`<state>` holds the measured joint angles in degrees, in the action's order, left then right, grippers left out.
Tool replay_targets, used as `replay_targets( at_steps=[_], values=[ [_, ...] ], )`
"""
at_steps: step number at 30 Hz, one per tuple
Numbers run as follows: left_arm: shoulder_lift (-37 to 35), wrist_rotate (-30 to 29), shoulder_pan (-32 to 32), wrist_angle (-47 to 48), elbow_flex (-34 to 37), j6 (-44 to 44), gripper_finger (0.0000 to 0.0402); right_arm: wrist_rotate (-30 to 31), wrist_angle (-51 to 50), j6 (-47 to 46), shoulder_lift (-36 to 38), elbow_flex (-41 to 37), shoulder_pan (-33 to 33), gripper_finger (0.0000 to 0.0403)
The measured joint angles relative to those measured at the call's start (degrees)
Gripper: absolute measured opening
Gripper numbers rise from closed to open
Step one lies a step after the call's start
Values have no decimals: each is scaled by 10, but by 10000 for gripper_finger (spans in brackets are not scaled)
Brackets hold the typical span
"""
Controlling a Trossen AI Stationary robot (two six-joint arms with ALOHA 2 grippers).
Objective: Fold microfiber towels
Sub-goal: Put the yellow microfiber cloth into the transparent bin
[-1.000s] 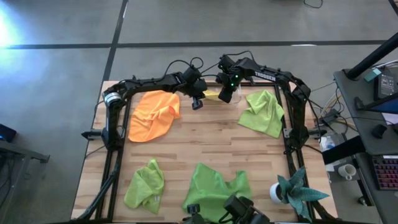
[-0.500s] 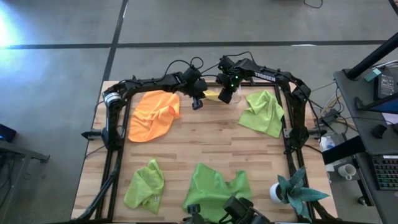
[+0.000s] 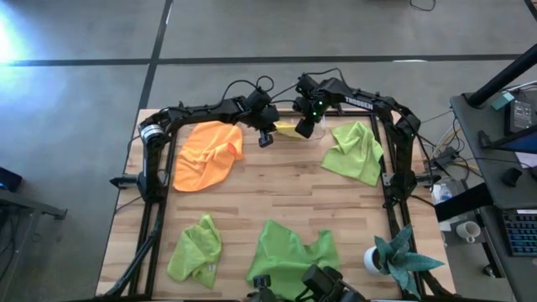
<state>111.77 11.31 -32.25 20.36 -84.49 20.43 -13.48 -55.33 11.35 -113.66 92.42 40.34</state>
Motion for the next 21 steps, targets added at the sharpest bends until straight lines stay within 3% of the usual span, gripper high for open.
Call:
replay_targets(
  at_steps=[12, 21],
  values=[
    [0, 2, 1, -3, 0, 29, 106, -5, -1, -28, 10, 10, 0, 142],
    [-5, 2, 1, 2, -23, 28, 120, -7, 8, -20, 11, 29, 0, 137]
  ],
)
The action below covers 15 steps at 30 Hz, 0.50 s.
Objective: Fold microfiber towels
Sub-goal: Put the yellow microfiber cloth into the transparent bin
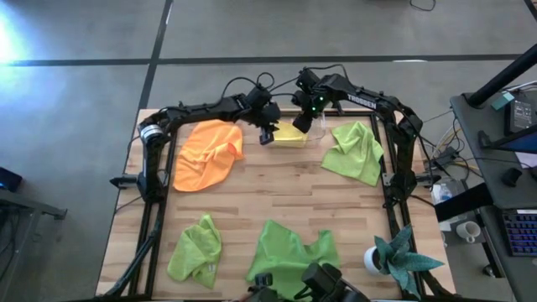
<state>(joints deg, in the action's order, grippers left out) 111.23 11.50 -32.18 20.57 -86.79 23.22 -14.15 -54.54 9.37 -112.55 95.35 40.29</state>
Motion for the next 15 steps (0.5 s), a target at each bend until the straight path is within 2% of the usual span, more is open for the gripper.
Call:
replay_targets(
  at_steps=[7, 15],
  values=[
    [-47, -20, -7, 20, -31, -1, 121, -5, 1, 4, -15, 0, 0, 106],
    [-126, -115, -19, 34, -29, 0, 121, -13, -1, 10, -18, 0, 0, 15]
  ],
)
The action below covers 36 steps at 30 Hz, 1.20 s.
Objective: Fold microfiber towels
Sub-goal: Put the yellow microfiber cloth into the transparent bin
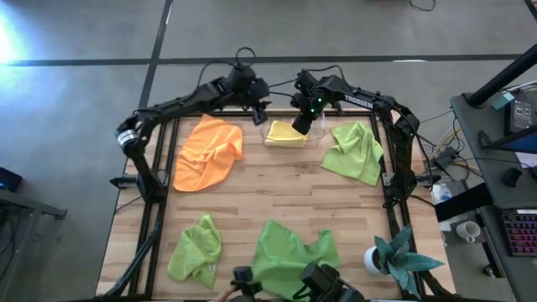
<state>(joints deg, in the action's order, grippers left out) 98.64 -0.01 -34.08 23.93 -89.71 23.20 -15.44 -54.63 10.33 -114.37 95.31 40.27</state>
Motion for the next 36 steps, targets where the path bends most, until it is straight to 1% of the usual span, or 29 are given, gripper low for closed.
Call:
replay_targets(
  at_steps=[8, 12, 14, 18, 25, 36],
  values=[
    [-52, -13, -7, 18, 5, 0, 121, -1, -9, -2, 10, 7, 0, 9],
    [-66, -45, -9, 31, 14, 0, 121, -1, -17, -3, 16, 36, 0, 9],
    [-73, -52, -9, 38, 16, 0, 121, -1, -15, -3, 16, 45, 0, 9],
    [-87, -55, -8, 68, 19, -2, 121, 0, 6, -16, 17, 35, -1, 9],
    [-101, -98, -9, 113, 20, -3, 121, 0, 9, -26, -4, 16, -7, 9],
    [-104, -99, -8, 114, 20, -4, 121, 4, 12, -23, -57, 9, -17, 9]
  ],
)
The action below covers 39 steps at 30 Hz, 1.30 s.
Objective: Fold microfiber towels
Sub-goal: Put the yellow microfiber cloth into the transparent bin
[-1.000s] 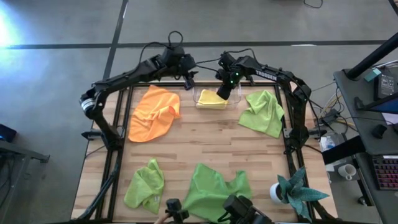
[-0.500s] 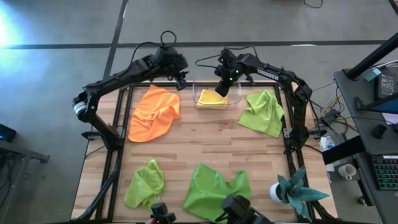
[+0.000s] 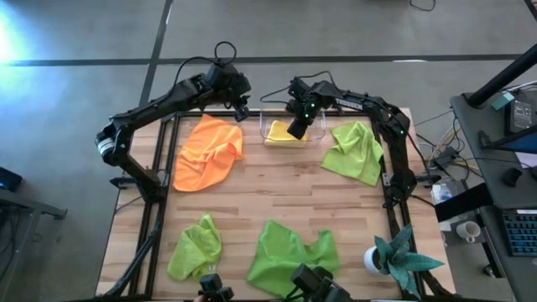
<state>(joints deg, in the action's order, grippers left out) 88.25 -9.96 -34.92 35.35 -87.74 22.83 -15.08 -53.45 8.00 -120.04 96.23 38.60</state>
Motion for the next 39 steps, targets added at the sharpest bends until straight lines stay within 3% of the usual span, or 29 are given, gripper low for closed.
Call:
replay_targets(
  at_steps=[18, 27, 39],
  values=[
    [0, 0, 0, -1, 0, 0, 121, 34, 6, 10, -59, 0, -12, 8],
    [0, 0, 0, -2, 0, 0, 121, 131, 22, -7, -59, 0, -13, 8],
    [0, 0, 0, -2, 0, 0, 121, 186, 75, -26, -56, 0, -15, 8]
  ],
)
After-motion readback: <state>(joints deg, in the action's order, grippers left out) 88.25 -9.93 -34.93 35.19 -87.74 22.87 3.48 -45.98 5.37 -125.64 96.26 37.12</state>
